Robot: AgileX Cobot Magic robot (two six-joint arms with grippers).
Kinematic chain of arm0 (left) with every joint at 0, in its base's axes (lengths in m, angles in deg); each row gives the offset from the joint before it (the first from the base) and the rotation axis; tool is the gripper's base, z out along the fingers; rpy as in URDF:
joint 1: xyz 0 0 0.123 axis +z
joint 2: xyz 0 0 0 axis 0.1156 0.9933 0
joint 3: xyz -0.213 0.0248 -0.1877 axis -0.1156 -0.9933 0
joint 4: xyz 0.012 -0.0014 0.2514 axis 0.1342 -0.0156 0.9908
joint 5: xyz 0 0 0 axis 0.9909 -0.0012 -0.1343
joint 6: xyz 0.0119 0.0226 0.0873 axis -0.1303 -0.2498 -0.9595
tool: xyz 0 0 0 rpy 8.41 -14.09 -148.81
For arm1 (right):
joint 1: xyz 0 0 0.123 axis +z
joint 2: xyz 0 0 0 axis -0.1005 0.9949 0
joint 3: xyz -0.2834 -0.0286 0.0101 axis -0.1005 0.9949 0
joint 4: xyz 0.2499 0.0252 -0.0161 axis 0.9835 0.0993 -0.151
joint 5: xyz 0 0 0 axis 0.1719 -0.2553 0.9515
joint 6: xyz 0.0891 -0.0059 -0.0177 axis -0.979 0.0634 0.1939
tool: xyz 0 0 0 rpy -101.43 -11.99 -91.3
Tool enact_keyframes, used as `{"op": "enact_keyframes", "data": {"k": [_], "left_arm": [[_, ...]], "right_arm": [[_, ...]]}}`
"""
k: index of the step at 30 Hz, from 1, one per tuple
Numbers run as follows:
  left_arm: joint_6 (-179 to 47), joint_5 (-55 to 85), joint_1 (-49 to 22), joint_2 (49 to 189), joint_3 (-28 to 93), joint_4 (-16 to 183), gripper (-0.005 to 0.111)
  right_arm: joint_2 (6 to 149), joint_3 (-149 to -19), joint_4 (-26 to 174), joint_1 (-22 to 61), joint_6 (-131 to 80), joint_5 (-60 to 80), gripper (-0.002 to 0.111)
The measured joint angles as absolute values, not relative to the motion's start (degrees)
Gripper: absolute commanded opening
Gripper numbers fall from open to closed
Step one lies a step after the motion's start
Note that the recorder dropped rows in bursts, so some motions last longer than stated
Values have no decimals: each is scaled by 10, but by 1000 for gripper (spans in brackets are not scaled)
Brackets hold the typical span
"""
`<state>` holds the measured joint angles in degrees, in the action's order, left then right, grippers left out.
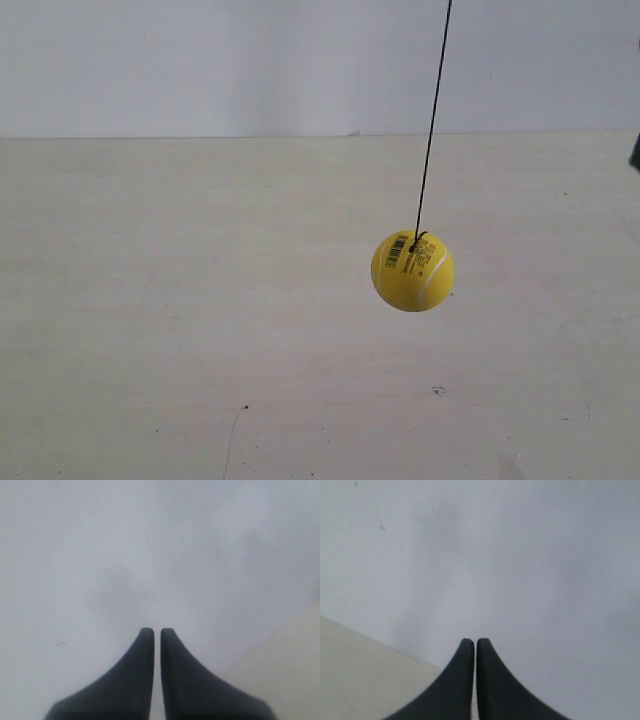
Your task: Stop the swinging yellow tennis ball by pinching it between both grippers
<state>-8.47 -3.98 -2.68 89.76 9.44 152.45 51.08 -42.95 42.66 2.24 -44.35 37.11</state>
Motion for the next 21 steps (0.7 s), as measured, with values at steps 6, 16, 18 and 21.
{"op": "enact_keyframes", "data": {"k": [6,16,18,21], "left_arm": [[-63,37,-27,653,86,1496,5],[19,90,-27,491,0,1495,5],[23,89,-27,491,-23,1495,5],[26,89,-27,491,-51,1495,5]], "right_arm": [[366,-484,464,22,-456,299,0],[61,-492,475,22,-499,36,0],[61,-493,506,22,-502,-21,0],[61,-494,553,22,-504,-57,0]]}}
